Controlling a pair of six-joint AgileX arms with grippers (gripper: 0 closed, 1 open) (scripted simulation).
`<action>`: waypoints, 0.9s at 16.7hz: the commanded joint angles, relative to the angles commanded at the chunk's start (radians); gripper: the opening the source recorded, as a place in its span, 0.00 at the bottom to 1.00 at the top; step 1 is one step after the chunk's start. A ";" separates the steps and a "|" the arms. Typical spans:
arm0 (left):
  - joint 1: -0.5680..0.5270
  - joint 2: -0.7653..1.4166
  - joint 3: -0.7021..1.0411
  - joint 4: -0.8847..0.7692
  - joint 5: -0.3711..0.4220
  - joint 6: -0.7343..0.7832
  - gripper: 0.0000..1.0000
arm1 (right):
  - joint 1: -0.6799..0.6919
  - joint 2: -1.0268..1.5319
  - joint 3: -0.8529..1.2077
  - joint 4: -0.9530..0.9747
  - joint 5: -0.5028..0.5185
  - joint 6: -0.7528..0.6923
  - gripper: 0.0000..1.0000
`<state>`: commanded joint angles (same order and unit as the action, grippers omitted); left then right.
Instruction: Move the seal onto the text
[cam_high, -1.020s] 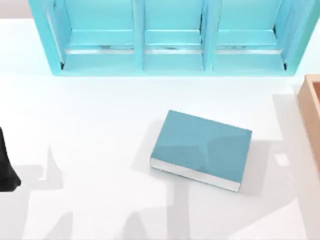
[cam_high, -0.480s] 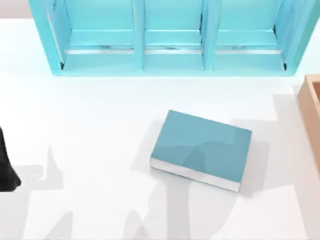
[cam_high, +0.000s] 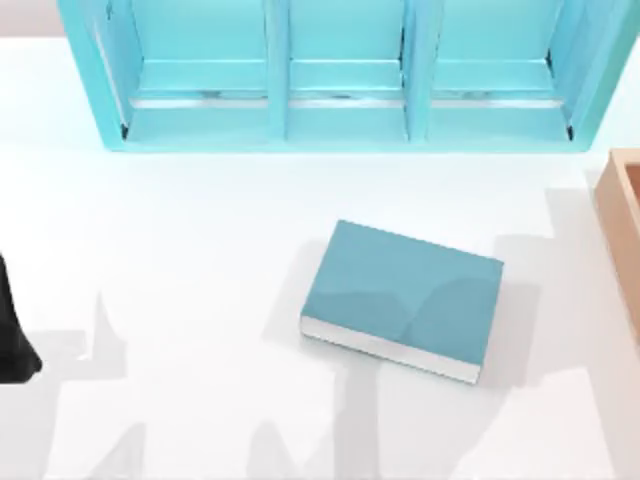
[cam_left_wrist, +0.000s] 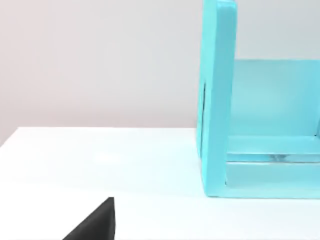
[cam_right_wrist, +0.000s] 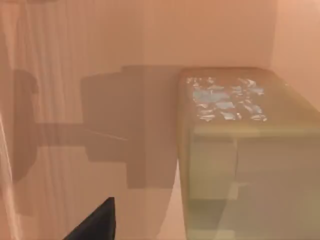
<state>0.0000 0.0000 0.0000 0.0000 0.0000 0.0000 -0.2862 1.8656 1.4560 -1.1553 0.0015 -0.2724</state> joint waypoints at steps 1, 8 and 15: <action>0.000 0.000 0.000 0.000 0.000 0.000 1.00 | 0.000 0.012 -0.032 0.047 0.000 0.000 1.00; 0.000 0.000 0.000 0.000 0.000 0.000 1.00 | 0.000 0.069 -0.192 0.263 0.000 0.000 1.00; 0.000 0.000 0.000 0.000 0.000 0.000 1.00 | 0.000 0.069 -0.192 0.263 0.000 0.000 0.70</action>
<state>0.0000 0.0000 0.0000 0.0000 0.0000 0.0000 -0.2866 1.9348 1.2644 -0.8926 0.0019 -0.2721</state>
